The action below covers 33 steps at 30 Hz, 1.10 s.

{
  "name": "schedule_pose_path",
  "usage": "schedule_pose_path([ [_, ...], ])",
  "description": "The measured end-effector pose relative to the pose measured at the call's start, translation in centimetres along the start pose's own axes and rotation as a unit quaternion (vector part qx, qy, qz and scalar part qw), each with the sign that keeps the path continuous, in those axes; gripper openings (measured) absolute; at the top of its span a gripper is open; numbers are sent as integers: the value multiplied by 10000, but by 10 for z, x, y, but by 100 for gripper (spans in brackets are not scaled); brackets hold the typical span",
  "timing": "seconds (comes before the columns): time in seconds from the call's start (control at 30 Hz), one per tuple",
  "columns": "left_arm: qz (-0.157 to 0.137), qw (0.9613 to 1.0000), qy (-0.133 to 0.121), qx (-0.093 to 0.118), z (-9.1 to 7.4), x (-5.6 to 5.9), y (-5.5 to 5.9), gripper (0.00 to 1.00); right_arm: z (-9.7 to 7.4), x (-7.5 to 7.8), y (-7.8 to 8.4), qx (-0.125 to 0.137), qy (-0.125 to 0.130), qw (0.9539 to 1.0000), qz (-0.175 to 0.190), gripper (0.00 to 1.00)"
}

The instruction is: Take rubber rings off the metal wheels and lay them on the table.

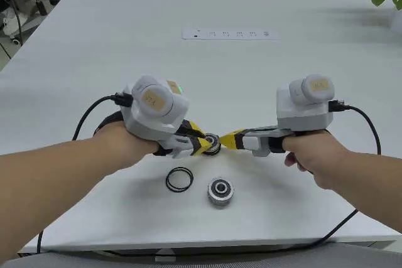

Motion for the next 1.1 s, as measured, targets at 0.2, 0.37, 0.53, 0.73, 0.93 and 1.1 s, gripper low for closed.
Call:
schedule_pose_path([
  [0.2, 9, 10000, -19, -9, 0, 0, 0, 11, 1, -2, 0, -14, -63, 10000, 8, 0],
  [0.37, 30, 10000, 6, -11, 1, -1, 0, 11, 2, -4, 0, -29, -142, 9999, -5, 0],
  [0.53, 69, 10000, 27, -3, 1, -1, 1, 11, 4, -8, -1, -51, -236, 9997, -45, 0],
  [0.73, 69, 10000, 19, 13, 0, 0, 0, 11, 6, -20, -6, -42, -485, 9985, -234, 0],
  [0.93, 73, 10000, 0, 4, -2, 5, -3, 11, 2, -18, -4, 7, -446, 9988, -206, 0],
  [1.1, 107, 9999, -52, 16, -2, 7, -4, 12, -2, -13, -5, 73, -344, 9992, -167, 0],
])
Point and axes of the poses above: the centre of the closed fingertips' face, and the gripper's own axes: z roughly forward along the fingers, x roughly to its right, y roughly out of its underside, the point moved 7 cm from there along -z, roughly backward along the fingers, and after that the axes turned 9 degrees about z, right-handed, at the moved point
